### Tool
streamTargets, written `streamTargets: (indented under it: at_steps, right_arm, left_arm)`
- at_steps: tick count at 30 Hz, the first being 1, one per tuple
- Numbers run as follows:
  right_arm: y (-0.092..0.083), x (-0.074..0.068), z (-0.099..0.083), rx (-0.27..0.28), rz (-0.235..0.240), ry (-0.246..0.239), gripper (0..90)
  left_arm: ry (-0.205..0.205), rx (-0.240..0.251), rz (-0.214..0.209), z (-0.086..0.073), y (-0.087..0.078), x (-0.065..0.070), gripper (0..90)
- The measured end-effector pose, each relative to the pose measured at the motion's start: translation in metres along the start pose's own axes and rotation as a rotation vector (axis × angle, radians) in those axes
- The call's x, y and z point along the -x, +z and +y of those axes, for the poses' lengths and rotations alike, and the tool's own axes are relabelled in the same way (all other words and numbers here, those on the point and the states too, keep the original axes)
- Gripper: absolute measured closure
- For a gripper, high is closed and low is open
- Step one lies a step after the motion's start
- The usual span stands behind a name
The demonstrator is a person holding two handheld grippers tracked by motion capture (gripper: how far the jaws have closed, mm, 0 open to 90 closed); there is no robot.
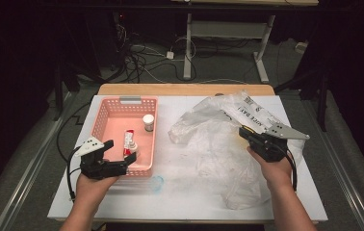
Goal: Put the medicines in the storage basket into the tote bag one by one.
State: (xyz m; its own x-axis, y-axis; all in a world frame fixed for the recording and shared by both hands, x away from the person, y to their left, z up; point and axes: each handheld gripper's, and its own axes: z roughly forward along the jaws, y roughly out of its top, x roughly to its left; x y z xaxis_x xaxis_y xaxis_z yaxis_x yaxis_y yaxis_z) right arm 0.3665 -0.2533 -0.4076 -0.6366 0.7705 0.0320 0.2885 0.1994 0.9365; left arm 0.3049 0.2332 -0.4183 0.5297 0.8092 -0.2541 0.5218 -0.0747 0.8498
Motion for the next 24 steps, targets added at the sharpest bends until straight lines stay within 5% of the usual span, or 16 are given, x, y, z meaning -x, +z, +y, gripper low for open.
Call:
streamTargets:
  at_steps: [7,17,24]
  right_arm:
    - [-0.001,0.001,-0.001,0.007,-0.003,-0.007,90.0]
    - [0.002,-0.001,-0.001,0.001,0.014,-0.009,90.0]
    - [0.002,-0.001,-0.001,-0.001,0.013,-0.013,90.0]
  left_arm:
    - [0.024,0.017,0.046,0.023,0.004,-0.001,0.0]
    - [0.000,-0.034,0.095,0.048,0.027,-0.025,0.6]
    - [-0.041,-0.139,0.128,0.056,0.049,-0.048,5.2]
